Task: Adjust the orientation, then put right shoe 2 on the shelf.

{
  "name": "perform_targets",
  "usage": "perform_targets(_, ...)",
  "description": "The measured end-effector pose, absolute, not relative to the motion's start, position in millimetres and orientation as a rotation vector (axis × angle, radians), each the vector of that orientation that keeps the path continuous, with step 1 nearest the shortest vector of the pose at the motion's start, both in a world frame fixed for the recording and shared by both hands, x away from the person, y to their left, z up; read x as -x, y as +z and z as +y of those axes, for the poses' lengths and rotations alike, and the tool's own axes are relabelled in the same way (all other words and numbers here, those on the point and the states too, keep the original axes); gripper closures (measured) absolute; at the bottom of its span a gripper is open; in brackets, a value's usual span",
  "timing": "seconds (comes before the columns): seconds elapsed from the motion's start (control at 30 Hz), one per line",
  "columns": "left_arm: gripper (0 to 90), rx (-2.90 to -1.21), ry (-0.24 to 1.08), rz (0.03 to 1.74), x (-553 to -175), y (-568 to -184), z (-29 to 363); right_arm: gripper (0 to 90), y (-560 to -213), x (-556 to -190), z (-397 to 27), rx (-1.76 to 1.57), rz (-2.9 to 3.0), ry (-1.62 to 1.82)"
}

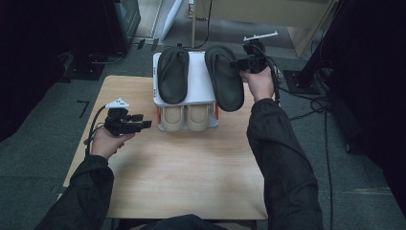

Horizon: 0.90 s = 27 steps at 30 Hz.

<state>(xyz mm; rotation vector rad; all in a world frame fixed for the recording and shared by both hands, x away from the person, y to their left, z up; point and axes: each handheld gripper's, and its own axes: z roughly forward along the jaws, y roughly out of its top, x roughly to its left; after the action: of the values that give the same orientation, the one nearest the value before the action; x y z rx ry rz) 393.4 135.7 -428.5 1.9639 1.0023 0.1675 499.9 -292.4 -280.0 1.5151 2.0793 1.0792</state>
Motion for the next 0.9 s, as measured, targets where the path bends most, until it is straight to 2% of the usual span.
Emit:
perform_targets(0.77,44.3,-1.955,0.153,0.988,-393,-428,141,71.6,-308,-547,-243,-1.593,2.084,1.079)
perform_targets(0.9,44.3,-1.958,0.15,0.989,-394,-429,140,69.0,-310,-547,-240,-1.58,2.082,1.087)
